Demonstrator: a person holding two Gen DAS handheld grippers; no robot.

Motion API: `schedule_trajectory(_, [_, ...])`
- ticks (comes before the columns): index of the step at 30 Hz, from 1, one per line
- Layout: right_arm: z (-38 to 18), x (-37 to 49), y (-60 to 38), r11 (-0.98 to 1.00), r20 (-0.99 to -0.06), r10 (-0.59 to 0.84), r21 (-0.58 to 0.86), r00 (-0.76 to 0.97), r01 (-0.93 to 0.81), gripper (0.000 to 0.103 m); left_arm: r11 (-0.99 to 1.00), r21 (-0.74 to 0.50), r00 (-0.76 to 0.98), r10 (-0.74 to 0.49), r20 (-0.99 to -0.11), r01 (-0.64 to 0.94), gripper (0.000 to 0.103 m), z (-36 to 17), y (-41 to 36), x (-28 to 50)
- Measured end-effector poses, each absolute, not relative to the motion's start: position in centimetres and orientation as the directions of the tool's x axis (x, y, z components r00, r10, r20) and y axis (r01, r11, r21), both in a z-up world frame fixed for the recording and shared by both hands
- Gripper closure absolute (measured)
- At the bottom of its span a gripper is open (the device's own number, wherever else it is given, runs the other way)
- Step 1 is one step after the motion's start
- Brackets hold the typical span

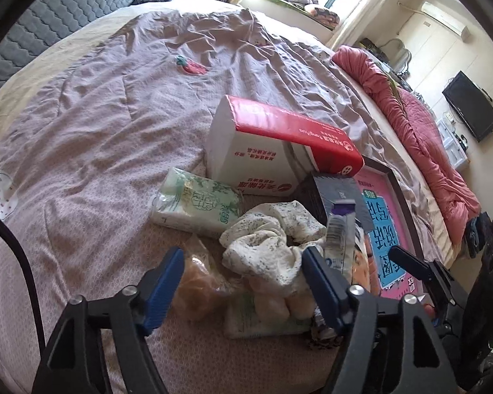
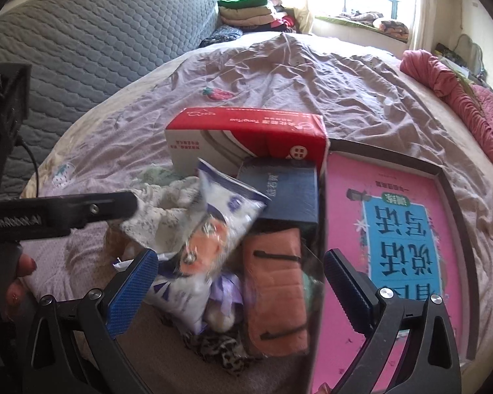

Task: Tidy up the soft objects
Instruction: 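Grasp the white floral scrunchie with the left tool while the right tool grasps the snack packet, then carry both items over the pink book tray and open the left tool to drop the scrunchie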

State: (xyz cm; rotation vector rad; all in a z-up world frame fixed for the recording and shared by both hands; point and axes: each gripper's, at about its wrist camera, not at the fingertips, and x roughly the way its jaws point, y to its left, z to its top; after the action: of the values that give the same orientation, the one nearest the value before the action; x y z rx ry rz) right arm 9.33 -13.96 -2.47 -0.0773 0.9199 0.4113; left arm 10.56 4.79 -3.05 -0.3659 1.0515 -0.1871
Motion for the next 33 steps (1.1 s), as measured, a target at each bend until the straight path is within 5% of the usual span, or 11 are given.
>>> schedule_trajectory(5, [-3.4,10.8,-13.6,0.915,-0.805,0.354,0.193,0.477,-0.354,0.02,0.91,-0.415,0.469,-0.37,-0.802,0.007,0.051,-3.7,4.4,11.1])
schedule_trajectory(13, [-3.6,10.7,-12.5,0.887,-0.791,0.409,0.228,0.455,-0.401,0.063,0.884,-0.467,0.494,-0.419,-0.762,0.029,0.083,-3.7,4.5,11.1])
schedule_trajectory(33, [0.6,10.2,-18.2,0.891,-0.696,0.45,0.308,0.559,-0.334,0.072,0.892,-0.43,0.617,-0.417,-0.667,0.139,0.09,2.8,1.5,9.2])
